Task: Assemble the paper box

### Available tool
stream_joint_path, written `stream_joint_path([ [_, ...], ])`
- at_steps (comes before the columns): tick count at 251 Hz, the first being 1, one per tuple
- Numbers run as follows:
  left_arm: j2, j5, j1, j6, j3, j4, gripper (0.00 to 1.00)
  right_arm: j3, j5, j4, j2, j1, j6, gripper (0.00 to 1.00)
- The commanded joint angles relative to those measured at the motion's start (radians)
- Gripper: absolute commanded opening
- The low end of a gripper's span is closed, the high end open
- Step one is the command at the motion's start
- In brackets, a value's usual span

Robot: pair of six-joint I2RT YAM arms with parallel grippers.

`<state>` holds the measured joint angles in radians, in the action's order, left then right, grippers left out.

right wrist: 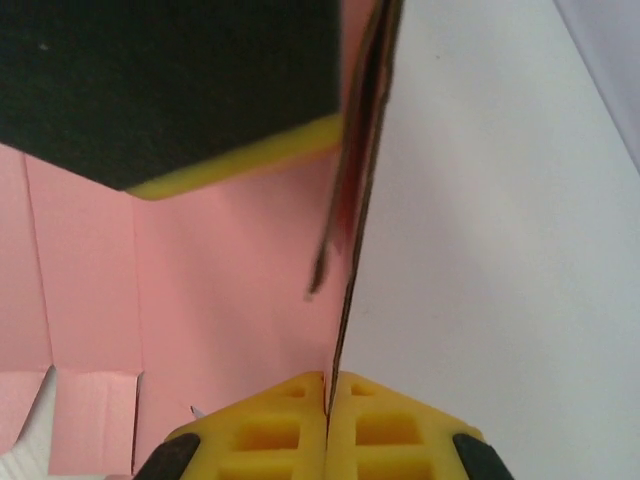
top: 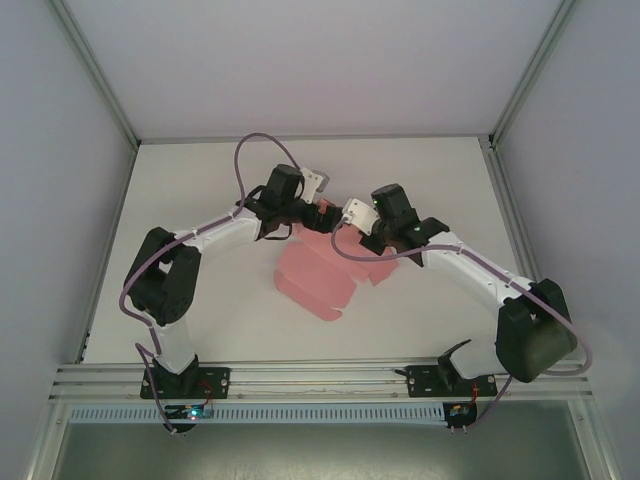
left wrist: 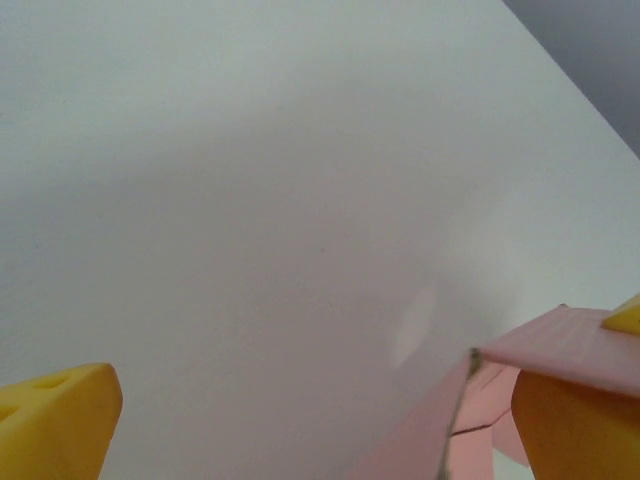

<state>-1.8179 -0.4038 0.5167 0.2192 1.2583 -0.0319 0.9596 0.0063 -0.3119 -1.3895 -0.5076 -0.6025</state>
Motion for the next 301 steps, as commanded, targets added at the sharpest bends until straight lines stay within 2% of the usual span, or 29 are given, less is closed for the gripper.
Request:
stream_joint_path([
  [1,0.101,0.072,-0.026,0.066,-0.056,0.007,1.0,-0.028,-0.021,0.012,0.058,0.01,0.012,0.0],
  [32,0.267,-0.032,-0.09,0.075,-0.206,0.031,1.0,-0.076,-0.058,0.027,0.106,0.07,0.052,0.0],
  [62,0.405,-0.063,-0.158,0.132,-0.345,0.077,1.0,-0.123,-0.178,0.061,0.148,0.128,0.066,0.0],
  [106,0.506,0.012,-0.284,0.271,-0.483,0.137,1.0,-0.145,-0.31,0.074,0.165,0.188,0.087,0.0],
  [122,0.488,-0.008,-0.32,0.272,-0.483,0.14,1.0,-0.142,-0.331,0.075,0.162,0.197,0.088,0.0],
  [158,0.358,-0.129,-0.322,0.233,-0.409,0.15,1.0,-0.144,-0.361,0.109,0.165,0.207,0.1,0.0],
  [182,0.258,-0.281,-0.321,0.222,-0.35,0.174,1.0,-0.142,-0.384,0.124,0.161,0.219,0.111,0.0],
  [199,0.215,-0.439,-0.316,0.234,-0.356,0.284,1.0,-0.139,-0.387,0.123,0.155,0.225,0.12,0.0],
  [210,0.2,-0.486,-0.307,0.235,-0.365,0.33,1.0,-0.136,-0.393,0.119,0.152,0.227,0.12,0.0],
  [247,0.165,-0.483,-0.244,0.126,-0.318,0.237,1.0,-0.136,-0.436,0.131,0.15,0.234,0.133,0.0],
  [273,0.131,-0.54,-0.21,0.116,-0.303,0.273,1.0,-0.13,-0.448,0.133,0.143,0.237,0.135,0.0],
  [301,0.112,-0.547,-0.186,0.083,-0.288,0.261,1.0,-0.122,-0.457,0.134,0.128,0.247,0.146,0.0],
])
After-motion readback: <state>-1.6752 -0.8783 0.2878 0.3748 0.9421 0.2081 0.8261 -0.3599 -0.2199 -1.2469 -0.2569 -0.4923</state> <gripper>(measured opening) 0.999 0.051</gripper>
